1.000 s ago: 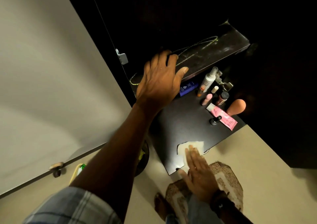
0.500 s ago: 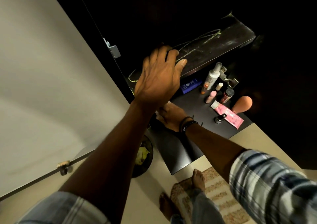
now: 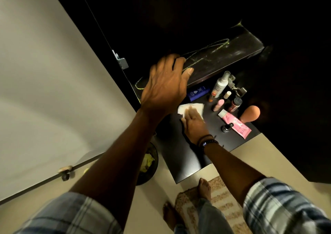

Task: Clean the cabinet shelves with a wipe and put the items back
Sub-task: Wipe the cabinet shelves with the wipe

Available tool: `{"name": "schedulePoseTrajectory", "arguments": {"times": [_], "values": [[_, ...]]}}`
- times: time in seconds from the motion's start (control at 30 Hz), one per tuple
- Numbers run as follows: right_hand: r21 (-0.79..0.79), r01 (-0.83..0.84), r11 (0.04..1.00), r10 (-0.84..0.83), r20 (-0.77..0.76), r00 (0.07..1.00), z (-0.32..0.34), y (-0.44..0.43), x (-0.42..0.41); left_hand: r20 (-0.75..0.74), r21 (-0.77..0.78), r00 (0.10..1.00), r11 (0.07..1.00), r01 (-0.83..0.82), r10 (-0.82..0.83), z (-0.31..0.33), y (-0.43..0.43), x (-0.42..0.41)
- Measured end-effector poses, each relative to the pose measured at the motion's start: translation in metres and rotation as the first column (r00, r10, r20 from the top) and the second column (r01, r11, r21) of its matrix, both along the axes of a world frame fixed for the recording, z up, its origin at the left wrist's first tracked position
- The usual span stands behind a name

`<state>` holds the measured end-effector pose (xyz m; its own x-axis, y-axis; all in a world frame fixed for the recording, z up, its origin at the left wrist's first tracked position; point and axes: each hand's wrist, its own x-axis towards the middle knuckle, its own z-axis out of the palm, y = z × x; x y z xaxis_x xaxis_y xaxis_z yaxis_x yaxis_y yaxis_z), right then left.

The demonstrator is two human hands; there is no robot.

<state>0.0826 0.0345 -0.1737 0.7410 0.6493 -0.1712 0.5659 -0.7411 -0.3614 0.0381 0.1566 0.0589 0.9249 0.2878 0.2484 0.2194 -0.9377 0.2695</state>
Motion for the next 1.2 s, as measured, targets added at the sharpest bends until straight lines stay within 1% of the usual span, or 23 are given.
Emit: {"name": "schedulePoseTrajectory", "arguments": {"times": [0.07, 0.1, 0.13, 0.2, 0.3, 0.37, 0.43, 0.47, 0.53, 0.57, 0.63, 0.67, 0.7, 0.73, 0.8, 0.83, 0.9, 0.93, 0.97, 1.0, 1.1, 1.13, 1.2], "values": [[0.033, -0.110, 0.993, 0.111, -0.065, 0.992, 0.005, 0.022, 0.004, 0.002, 0.008, 1.000, 1.000, 0.004, -0.004, -0.001, -0.001, 0.000], [0.051, -0.160, 0.986, 0.163, -0.066, 0.984, 0.006, 0.030, 0.002, 0.004, 0.013, 1.000, 1.000, 0.004, -0.004, -0.001, 0.000, 0.000], [0.068, -0.186, 0.980, 0.190, -0.076, 0.979, 0.007, 0.035, -0.005, 0.010, 0.018, 1.000, 1.000, 0.004, -0.005, 0.000, 0.000, 0.000], [0.155, -0.233, 0.960, 0.250, -0.095, 0.964, 0.006, 0.031, -0.030, 0.023, 0.024, 1.000, 1.000, 0.005, -0.006, 0.001, 0.001, -0.001], [0.337, -0.356, 0.872, 0.374, 0.010, 0.927, -0.002, -0.006, -0.085, 0.034, 0.032, 0.999, 0.999, 0.014, -0.016, 0.002, 0.001, -0.003], [0.343, -0.432, 0.834, 0.433, 0.076, 0.898, -0.002, -0.042, -0.118, 0.039, 0.021, 0.999, 1.000, 0.020, -0.021, 0.002, 0.000, -0.003], [0.292, -0.458, 0.840, 0.458, 0.072, 0.886, -0.001, -0.075, -0.143, 0.034, 0.012, 0.999, 1.000, 0.023, -0.024, 0.002, -0.001, -0.003], [0.284, -0.412, 0.866, 0.418, 0.044, 0.908, -0.001, -0.091, -0.147, 0.035, 0.016, 0.999, 1.000, 0.026, -0.026, 0.002, -0.001, -0.004], [0.275, -0.229, 0.934, 0.233, 0.021, 0.972, -0.004, -0.118, -0.136, 0.038, 0.019, 0.999, 0.999, 0.033, -0.033, 0.001, 0.001, -0.004], [0.252, -0.149, 0.956, 0.141, 0.047, 0.989, -0.004, -0.130, -0.124, 0.039, 0.017, 0.999, 0.999, 0.036, -0.037, 0.001, 0.002, -0.004], [0.231, 0.022, 0.973, -0.051, 0.119, 0.992, -0.003, -0.150, -0.091, 0.042, 0.020, 0.998, 0.999, 0.038, -0.039, 0.000, 0.002, -0.003], [0.249, 0.127, 0.960, -0.159, 0.112, 0.981, 0.001, -0.156, -0.075, 0.040, 0.028, 0.999, 0.999, 0.035, -0.036, -0.001, 0.002, -0.003], [0.239, 0.198, 0.951, -0.232, 0.122, 0.965, 0.004, -0.158, -0.063, 0.034, 0.034, 0.999, 0.999, 0.029, -0.031, -0.001, 0.002, -0.003], [0.223, 0.244, 0.944, -0.277, 0.128, 0.952, 0.009, -0.155, -0.055, 0.028, 0.036, 0.999, 0.999, 0.024, -0.025, -0.001, 0.002, -0.002], [0.179, 0.236, 0.955, -0.260, 0.125, 0.957, 0.010, -0.142, -0.058, 0.026, 0.046, 0.999, 0.999, 0.017, -0.018, -0.002, 0.003, 0.000], [0.179, 0.213, 0.961, -0.231, 0.083, 0.970, 0.007, -0.132, -0.068, 0.029, 0.052, 0.999, 0.998, 0.023, -0.025, -0.002, 0.003, 0.000], [0.194, 0.198, 0.961, -0.181, -0.102, 0.978, 0.009, -0.115, -0.093, 0.027, 0.039, 0.998, 0.998, 0.051, -0.052, -0.002, 0.002, -0.002], [0.217, 0.229, 0.949, -0.174, -0.245, 0.954, 0.014, -0.109, -0.104, 0.026, 0.023, 0.997, 0.998, 0.065, -0.066, -0.001, 0.003, -0.002], [0.234, 0.238, 0.943, -0.153, -0.330, 0.931, 0.021, -0.104, -0.112, 0.028, 0.003, 0.997, 0.997, 0.075, -0.075, 0.001, 0.003, -0.003], [0.246, 0.251, 0.936, -0.145, -0.382, 0.913, 0.029, -0.102, -0.117, 0.036, -0.026, 0.996, 0.996, 0.083, -0.082, 0.003, 0.004, -0.005], [0.318, 0.421, 0.849, -0.199, -0.545, 0.814, 0.063, -0.105, -0.121, 0.109, -0.097, 0.989, 0.990, 0.105, -0.095, 0.010, -0.003, -0.017], [0.342, 0.465, 0.816, -0.194, -0.595, 0.780, 0.077, -0.110, -0.120, 0.144, -0.130, 0.986, 0.986, 0.107, -0.088, 0.011, -0.010, -0.024], [0.382, 0.567, 0.730, -0.141, -0.727, 0.672, 0.106, -0.122, -0.117, 0.202, -0.253, 0.979, 0.963, 0.090, -0.039, 0.007, -0.032, -0.047]]}}
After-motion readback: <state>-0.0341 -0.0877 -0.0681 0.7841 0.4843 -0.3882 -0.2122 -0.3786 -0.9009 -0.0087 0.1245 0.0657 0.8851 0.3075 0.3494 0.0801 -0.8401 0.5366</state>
